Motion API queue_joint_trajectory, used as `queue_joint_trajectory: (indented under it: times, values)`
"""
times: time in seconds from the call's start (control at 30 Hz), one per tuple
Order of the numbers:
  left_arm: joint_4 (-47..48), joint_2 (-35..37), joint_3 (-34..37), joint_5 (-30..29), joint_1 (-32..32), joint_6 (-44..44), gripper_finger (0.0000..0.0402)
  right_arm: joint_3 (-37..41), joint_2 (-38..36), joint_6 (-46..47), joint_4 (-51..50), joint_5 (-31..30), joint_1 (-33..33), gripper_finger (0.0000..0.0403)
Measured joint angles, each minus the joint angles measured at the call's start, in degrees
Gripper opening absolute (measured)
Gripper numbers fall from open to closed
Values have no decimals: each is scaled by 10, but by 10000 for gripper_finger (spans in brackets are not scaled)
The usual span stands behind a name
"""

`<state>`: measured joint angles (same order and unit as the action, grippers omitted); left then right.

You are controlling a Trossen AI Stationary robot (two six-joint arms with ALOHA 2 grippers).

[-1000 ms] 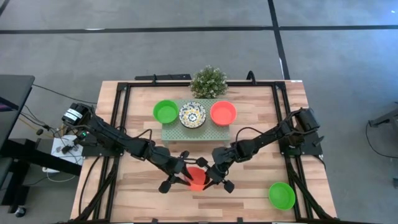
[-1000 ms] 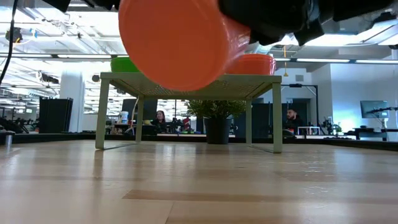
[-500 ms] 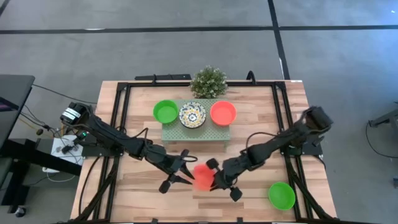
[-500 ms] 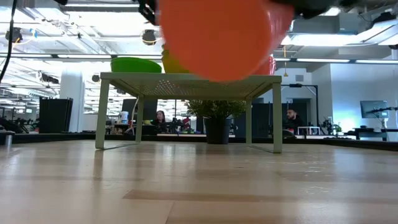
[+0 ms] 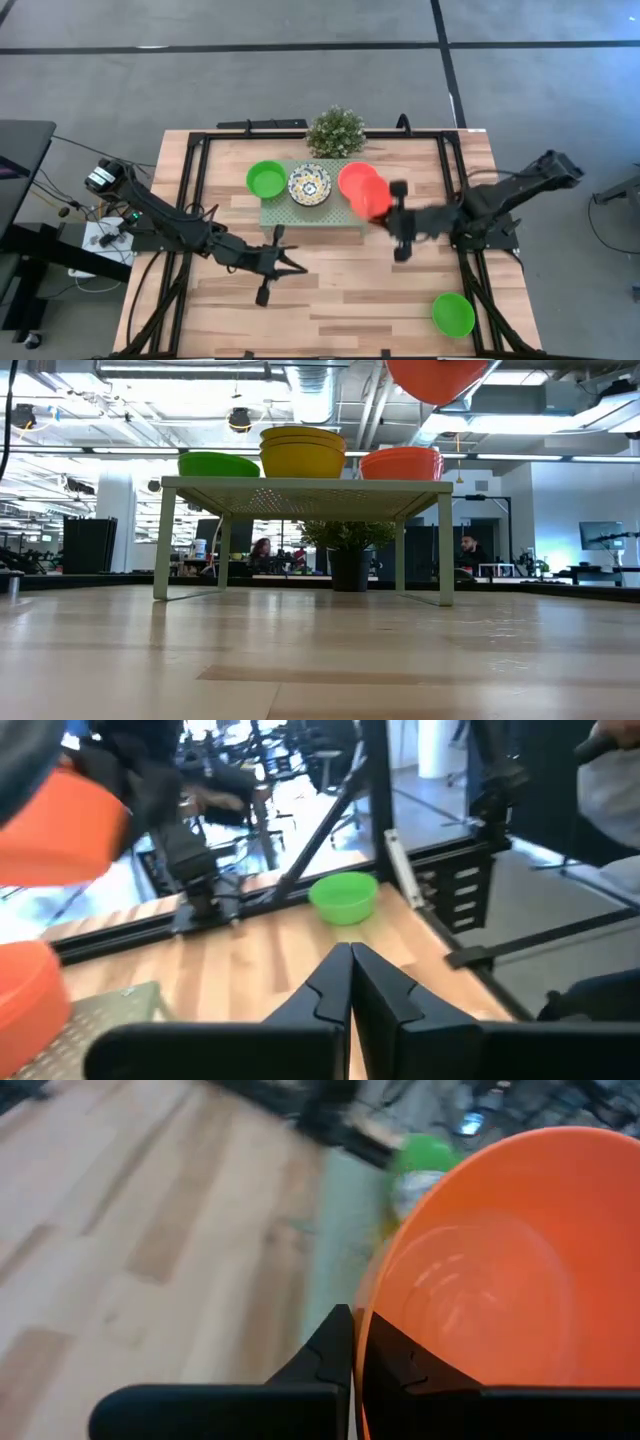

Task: Pick & Place Mini bowls
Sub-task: Stack the orange bowl on the orange bowls on the shelf

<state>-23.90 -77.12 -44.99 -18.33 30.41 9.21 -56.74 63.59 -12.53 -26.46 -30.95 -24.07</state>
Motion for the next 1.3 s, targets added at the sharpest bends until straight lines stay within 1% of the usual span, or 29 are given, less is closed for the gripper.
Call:
queue_joint_trajectory:
  times: [0.07, 0.13, 0.2, 0.27, 0.3, 0.4, 0.57, 0.67, 0.8, 0.9, 1.1, 1.2, 1.3]
  values:
    - [3, 0, 0, -2, -14, 0, 6, 0, -22, -10, -2, 29, 47, 2]
    - [3, 0, 0, -14, -30, 0, 6, 0, -31, -30, -5, 79, 93, 2]
    - [3, 0, 0, -38, -44, -5, 6, -3, -29, -40, -13, 135, 135, 2]
    - [1, 0, 0, -58, -55, -5, 6, -20, -16, -37, -41, 178, 166, 2]
    - [1, 0, 0, -62, -60, -5, 6, -31, -6, -37, -60, 191, 179, 2]
    - [1, 0, 0, -65, -76, -5, 6, -68, 33, -37, -136, 200, 207, 2]
    - [4, 0, 0, -66, -98, -10, 7, -127, 92, -43, -182, 269, 240, 2]
    - [17, 0, 0, -66, -107, -14, 6, -157, 124, -44, -218, 271, 252, 2]
    - [35, 5, 1, -58, -117, -16, 8, -179, 150, -45, -232, 270, 270, 3]
    - [46, 14, 0, -40, -120, -16, 8, -179, 166, -46, -234, 269, 282, 2]
    - [50, 22, 1, -39, -120, -16, 8, -179, 191, -46, -246, 275, 299, 5]
    - [51, 22, 1, -39, -120, -16, 11, -179, 193, -46, -240, 293, 299, 9]
    - [55, 22, 1, -39, -120, -16, 11, -179, 193, -45, -241, 295, 297, 18]
